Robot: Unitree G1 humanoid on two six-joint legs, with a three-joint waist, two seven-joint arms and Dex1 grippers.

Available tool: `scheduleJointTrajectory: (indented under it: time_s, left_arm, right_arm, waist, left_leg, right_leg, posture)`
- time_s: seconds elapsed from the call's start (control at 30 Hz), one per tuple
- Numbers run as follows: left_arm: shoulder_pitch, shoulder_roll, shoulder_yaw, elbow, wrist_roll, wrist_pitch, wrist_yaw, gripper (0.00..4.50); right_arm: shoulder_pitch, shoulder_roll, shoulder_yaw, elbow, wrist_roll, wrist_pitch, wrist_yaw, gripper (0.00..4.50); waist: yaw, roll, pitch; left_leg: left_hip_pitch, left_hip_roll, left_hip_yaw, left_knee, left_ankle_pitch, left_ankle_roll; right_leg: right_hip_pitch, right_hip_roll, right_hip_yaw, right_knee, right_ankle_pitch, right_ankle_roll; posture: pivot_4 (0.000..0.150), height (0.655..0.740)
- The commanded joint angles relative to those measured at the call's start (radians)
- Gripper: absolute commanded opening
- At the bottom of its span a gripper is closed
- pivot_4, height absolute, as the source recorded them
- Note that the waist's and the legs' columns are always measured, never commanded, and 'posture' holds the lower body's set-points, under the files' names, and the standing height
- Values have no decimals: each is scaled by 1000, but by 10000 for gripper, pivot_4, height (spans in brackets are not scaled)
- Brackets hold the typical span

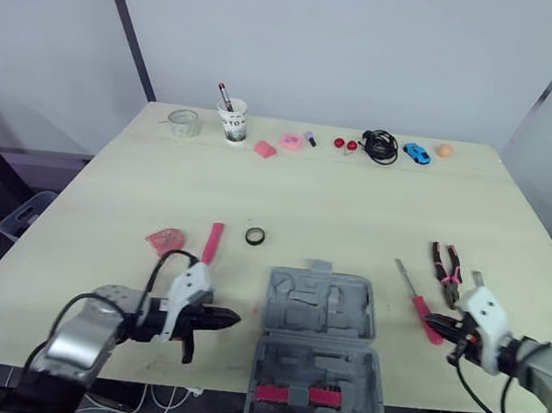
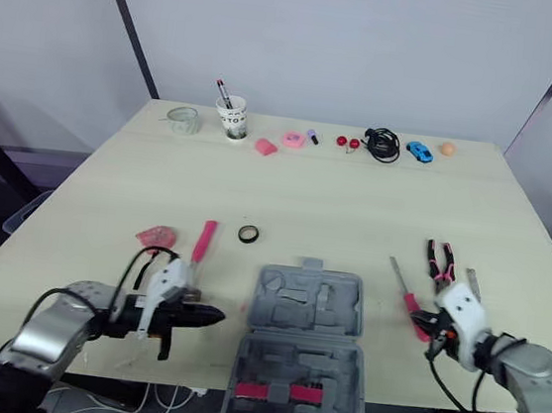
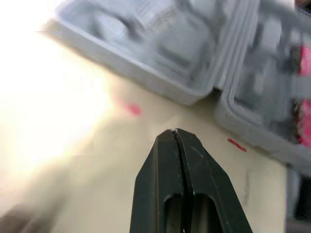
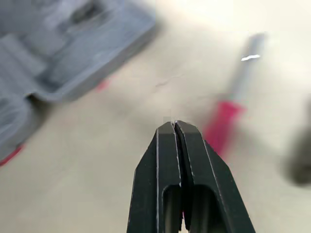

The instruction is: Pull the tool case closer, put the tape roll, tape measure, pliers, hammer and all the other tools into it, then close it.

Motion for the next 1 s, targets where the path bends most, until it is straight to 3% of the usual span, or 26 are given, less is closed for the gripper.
scheduleJointTrajectory:
  time_s: [0.03, 0.3, 0.4, 0.5, 0.53, 0.57, 0.67, 0.7, 0.77, 0.8, 0.87, 1.0]
  left_arm:
    - [28, -24, 142, -80, -98, -5, 75, 0]
    - [127, -55, 316, -82, -169, -72, 155, 0]
    - [187, -61, 390, -55, -188, -90, 179, 0]
    - [241, -57, 428, -12, -178, -137, 180, 8553]
    - [258, -57, 444, 10, -173, -158, 180, 15136]
    - [269, -56, 453, 25, -172, -172, 181, 16591]
    - [318, -56, 492, 76, -175, -210, 181, 28507]
    - [333, -55, 502, 94, -173, -221, 180, 32757]
    - [360, -50, 519, 125, -169, -244, 176, 35258]
    - [367, -49, 524, 131, -170, -248, 177, 40560]
    - [378, -45, 525, 143, -171, -263, 174, 44340]
    - [378, -42, 515, 155, -176, -278, 174, 44340]
  right_arm:
    - [43, 47, -125, 14, 56, -141, -19, 351]
    - [153, 127, -263, 33, 161, -236, -14, 351]
    - [215, 129, -305, 51, 188, -272, 14, 7092]
    - [264, 124, -344, 81, 211, -303, 44, 21195]
    - [285, 119, -358, 98, 215, -319, 63, 28214]
    - [299, 114, -366, 109, 218, -330, 77, 30213]
    - [340, 103, -398, 135, 246, -342, 122, 43159]
    - [351, 101, -410, 133, 264, -333, 132, 44998]
    - [381, 99, -430, 108, 297, -308, 145, 45000]
    - [394, 97, -435, 99, 305, -301, 150, 45000]
    - [415, 95, -440, 83, 311, -293, 152, 45000]
    - [449, 102, -426, -21, 335, -229, 110, 45000]
  waist:
    - [2, 0, 0]
    - [-4, 1, 1]
    - [-3, 1, 1]
    - [-3, 1, 1]
    - [-3, 1, 1]
    - [-3, 0, 0]
    - [-3, 0, 1]
    - [-3, 0, 1]
    - [-3, 0, 0]
    - [-3, 0, 0]
    - [-2, 0, 0]
    - [0, 0, 0]
  left_leg:
    - [0, 0, 0, 0, 0, 0]
    - [1, 0, 2, 0, 0, 0]
    - [2, 0, 3, 0, 0, 0]
    - [2, 0, 3, 0, 0, 0]
    - [2, 0, 4, 0, 0, 0]
    - [2, 0, 4, 0, 0, 0]
    - [2, 0, 5, 0, 0, 0]
    - [3, 0, 5, -1, 0, 0]
    - [3, 1, 6, -1, 0, 0]
    - [3, 1, 6, -1, 0, 0]
    - [3, 1, 5, -2, 0, 0]
    - [2, 1, 2, -2, 0, 0]
  right_leg:
    - [0, 0, 0, 0, 0, 0]
    - [0, 0, 1, 0, 0, 0]
    - [0, 0, 2, 0, 0, -1]
    - [0, 0, 2, -1, 0, -1]
    - [0, -1, 2, -1, 0, -1]
    - [0, -1, 2, -1, 0, -1]
    - [0, -2, 2, -2, 0, -1]
    - [0, -2, 2, -2, 0, -1]
    - [-1, -4, 2, -2, 0, -1]
    - [-1, -4, 2, -2, 0, -1]
    - [-1, -6, 2, -3, 0, -1]
    - [-1, -8, 1, -5, 0, -1]
  posture:
    - [1500, 7400]
    - [1500, 7400]
    - [1500, 7400]
    - [1500, 7400]
    - [1500, 7400]
    - [1500, 7400]
    - [1500, 7400]
    - [1500, 7400]
    - [1500, 7400]
    - [1500, 7400]
    - [1500, 7400]
    - [1500, 7400]
